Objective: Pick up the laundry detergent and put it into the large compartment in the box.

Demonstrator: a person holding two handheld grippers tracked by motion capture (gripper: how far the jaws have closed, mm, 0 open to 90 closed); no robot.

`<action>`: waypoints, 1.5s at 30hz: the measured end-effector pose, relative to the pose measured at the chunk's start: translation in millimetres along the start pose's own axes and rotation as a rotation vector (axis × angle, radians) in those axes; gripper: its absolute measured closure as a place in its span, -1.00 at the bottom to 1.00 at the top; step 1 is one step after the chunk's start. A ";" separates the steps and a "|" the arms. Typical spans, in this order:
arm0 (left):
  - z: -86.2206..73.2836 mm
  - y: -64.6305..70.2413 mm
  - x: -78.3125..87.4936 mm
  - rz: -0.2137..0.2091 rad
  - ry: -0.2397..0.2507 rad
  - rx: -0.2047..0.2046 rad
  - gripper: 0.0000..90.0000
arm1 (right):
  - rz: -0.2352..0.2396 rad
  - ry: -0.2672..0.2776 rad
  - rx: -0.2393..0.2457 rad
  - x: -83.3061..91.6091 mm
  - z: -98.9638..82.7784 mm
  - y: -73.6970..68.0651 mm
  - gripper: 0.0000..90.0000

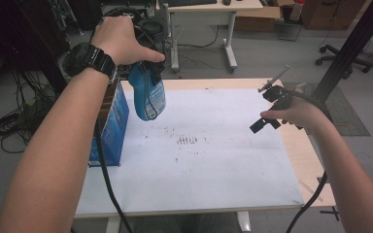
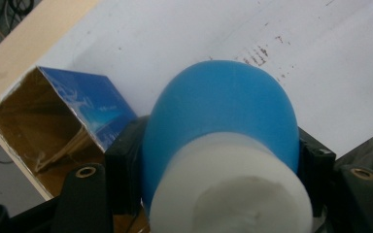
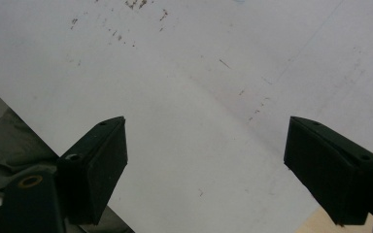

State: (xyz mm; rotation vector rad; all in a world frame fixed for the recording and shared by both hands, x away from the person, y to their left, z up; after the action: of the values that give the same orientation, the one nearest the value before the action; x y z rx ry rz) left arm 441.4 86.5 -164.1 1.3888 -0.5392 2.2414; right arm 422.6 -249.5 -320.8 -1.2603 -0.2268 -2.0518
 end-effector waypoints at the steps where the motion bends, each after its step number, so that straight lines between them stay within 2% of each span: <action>1: 0.0 0.0 0.0 0.000 0.000 0.000 -0.19 | 0.000 0.000 0.000 0.0 0.0 0.0 -0.64; 10: -2.6 -10.1 2.8 0.025 0.001 0.074 -0.18 | 0.002 0.001 0.000 -1.6 1.2 -0.2 -0.64; 13: -4.0 -14.8 3.8 0.037 0.006 0.122 -0.19 | 0.003 0.004 0.003 -2.2 1.9 -0.2 -0.64; 18: -6.3 -21.8 6.4 0.041 0.007 0.160 -0.19 | 0.004 0.007 -0.001 -3.0 2.7 -0.3 -0.64; 20: -8.3 -26.3 7.6 0.045 -0.001 0.190 -0.19 | 0.005 0.006 0.000 -3.3 3.0 0.2 -0.64; 21: -8.3 -26.3 7.6 0.045 -0.001 0.190 -0.18 | 0.005 0.006 0.000 -3.3 3.0 0.2 -0.64; 22: -9.4 -29.0 8.3 0.049 -0.006 0.213 -0.18 | 0.004 0.005 -0.001 -3.3 3.3 0.1 -0.64; 25: -11.5 -33.5 9.7 0.059 -0.012 0.244 -0.18 | 0.004 0.005 -0.001 -2.9 4.2 -0.7 -0.64; 38: -26.0 -56.2 16.9 0.103 -0.028 0.340 -0.18 | 0.004 0.007 -0.002 -3.0 4.5 -1.0 -0.64; 45: -32.8 -65.0 22.1 0.118 -0.036 0.365 -0.18 | 0.001 0.007 -0.003 -2.8 5.9 -1.1 -0.64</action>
State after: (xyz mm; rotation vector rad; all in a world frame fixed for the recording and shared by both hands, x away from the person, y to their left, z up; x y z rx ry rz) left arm 445.1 161.4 -151.8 1.6097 -0.2325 2.5063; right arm 426.9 -244.6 -319.9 -1.2547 -0.2204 -2.0555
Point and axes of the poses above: each handheld gripper's, and its own axes: x roughly backward along the jaws, z roughly out of its top, y roughly to its right, the point moved 5 cm from there along -x, roughly forward along the jaws, and after that the axes turned 14 degrees about y, right-handed, at the moved point
